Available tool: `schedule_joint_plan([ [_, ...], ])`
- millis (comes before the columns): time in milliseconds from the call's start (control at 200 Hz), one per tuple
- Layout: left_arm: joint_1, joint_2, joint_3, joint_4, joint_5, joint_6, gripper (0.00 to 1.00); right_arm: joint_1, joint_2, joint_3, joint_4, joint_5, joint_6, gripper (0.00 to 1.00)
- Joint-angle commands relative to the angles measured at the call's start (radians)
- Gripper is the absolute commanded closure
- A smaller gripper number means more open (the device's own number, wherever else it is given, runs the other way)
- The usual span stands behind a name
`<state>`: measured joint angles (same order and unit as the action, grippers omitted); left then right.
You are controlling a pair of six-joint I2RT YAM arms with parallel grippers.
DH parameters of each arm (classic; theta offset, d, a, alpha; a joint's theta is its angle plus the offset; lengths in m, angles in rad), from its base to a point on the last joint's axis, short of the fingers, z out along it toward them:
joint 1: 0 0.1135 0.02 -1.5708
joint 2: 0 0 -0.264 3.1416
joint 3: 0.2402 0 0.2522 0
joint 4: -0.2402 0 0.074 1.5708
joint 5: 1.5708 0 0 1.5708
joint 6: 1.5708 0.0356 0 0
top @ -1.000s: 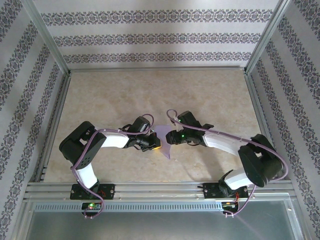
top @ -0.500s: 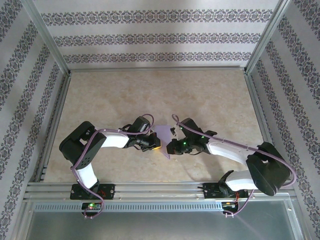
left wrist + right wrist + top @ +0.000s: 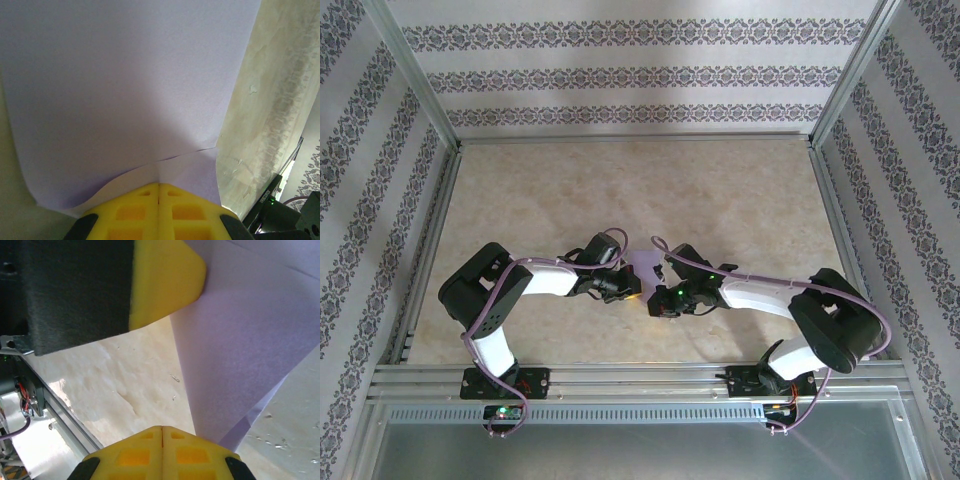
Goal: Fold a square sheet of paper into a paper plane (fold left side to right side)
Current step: Third fold the triangle at the center of the table.
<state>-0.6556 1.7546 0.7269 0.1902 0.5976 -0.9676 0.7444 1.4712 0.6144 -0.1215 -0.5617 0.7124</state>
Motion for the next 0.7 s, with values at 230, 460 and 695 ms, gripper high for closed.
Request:
schedule_joint_plan([
  [230,-0.018,0.036,-0.004,-0.124,-0.064,0.012,1.00,0.010,0.038,-0.004,0.012,0.042,0.017,1.00],
  [460,-0.018,0.035,0.000,-0.127,-0.063,0.013,1.00,0.011,0.045,-0.006,0.002,0.055,0.013,1.00],
  [695,-0.019,0.034,0.000,-0.133,-0.063,0.016,1.00,0.009,0.051,-0.011,0.003,0.051,0.013,1.00],
])
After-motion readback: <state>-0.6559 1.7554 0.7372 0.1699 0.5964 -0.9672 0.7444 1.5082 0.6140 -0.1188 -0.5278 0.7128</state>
